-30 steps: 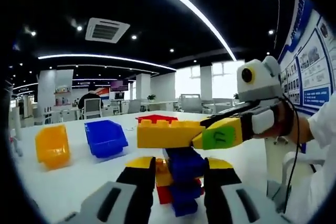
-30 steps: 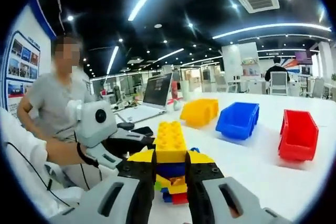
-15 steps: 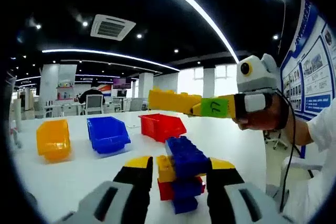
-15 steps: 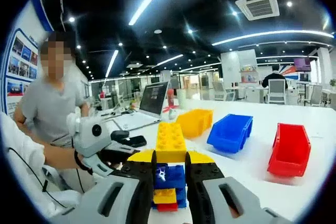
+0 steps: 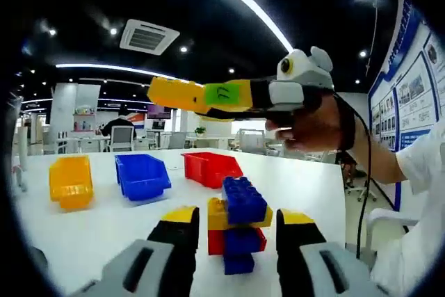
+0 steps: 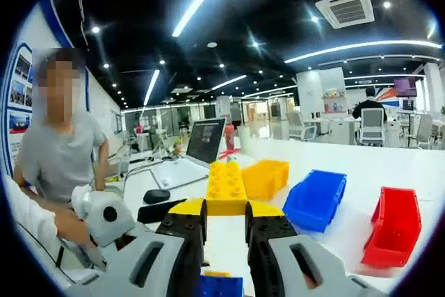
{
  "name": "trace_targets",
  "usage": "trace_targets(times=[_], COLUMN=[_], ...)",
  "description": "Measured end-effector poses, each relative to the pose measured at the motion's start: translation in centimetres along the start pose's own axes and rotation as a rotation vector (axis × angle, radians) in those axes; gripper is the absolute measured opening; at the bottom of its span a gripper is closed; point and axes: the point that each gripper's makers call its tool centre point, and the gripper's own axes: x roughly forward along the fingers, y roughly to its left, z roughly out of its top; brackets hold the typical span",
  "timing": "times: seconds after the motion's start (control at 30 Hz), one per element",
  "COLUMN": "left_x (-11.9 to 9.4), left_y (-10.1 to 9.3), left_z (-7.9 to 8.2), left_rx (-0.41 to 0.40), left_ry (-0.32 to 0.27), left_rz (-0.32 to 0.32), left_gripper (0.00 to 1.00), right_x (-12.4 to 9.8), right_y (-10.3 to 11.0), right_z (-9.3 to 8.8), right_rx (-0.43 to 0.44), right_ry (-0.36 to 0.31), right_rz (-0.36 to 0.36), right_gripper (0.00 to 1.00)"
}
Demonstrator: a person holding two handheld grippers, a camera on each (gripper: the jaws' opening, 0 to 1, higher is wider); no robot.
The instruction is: Take apart the toy blocks one by one and place each separated block into its matching bin, sorting the blocks by their type until all the connected pieces are disassembled and separated into the correct bins
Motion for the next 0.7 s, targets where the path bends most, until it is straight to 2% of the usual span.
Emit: trace_targets(times=[0.1,0.3,0.47,0.7], left_x=[-0.6,-1.8,-2.6,-3.0], left_y=[-0.2,0.7,1.7,1.9], left_z=[-0.5,-1.1,-1.7,-2.0], left_rx=[0.013,0.014,0.016,0.018], left_ry=[0.012,0.018,0.023,0.022], left_rz=[-0.014,0.013,0.037,0.044], left_gripper=[0.45,0.44,0.43,0.42], right_x=[2.2,5.8,9.6,14.6], right_y=[-0.1,-0.4,-1.1,-3.0], right_z=[1.1,2.0,2.2,1.7], right_rx=[-0.003,-0.002,-0.022,-0.005], right_ry=[0.012,0.042,0.088,0.144], right_rz=[0.009,0.013,0.005,-0.033], right_gripper=[0.23,0.23,0.23,0.23])
